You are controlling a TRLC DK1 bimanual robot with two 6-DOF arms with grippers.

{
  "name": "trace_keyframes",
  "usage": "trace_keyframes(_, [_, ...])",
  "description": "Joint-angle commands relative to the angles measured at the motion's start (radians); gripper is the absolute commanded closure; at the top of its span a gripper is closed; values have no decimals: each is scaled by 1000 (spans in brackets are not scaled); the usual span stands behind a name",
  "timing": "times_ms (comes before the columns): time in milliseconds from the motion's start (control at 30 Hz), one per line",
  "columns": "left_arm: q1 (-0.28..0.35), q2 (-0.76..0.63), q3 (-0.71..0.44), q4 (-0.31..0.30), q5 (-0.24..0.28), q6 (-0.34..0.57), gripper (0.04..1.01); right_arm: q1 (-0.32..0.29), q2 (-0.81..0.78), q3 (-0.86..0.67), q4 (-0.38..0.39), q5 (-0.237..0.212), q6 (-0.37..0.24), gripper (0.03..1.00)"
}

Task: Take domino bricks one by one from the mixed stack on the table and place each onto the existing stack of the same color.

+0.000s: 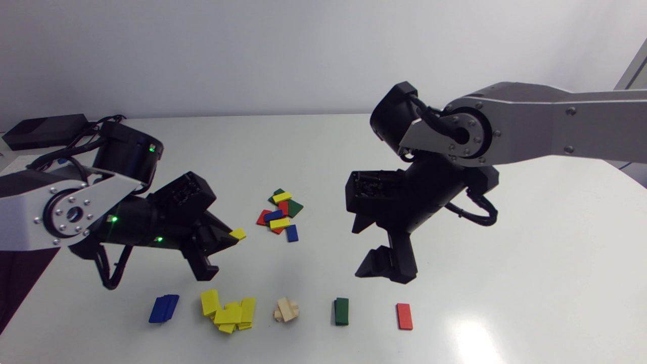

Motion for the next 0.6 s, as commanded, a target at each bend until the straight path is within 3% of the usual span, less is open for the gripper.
trace_keyframes(0, [31, -53, -62, -28, -19, -79, 802, 15, -9, -36, 13, -6, 16, 70])
trace_keyframes(200, [73, -123, -172, -44, -59, -106, 802, 34, -14, -42, 16, -6, 25, 70])
trace_keyframes(267, [71, -154, -206, -37, -83, -104, 802, 37, -17, -46, 16, -6, 26, 70])
trace_keyframes(567, [33, -255, -293, -61, -88, -118, 803, 47, -36, -80, 38, -6, 34, 70])
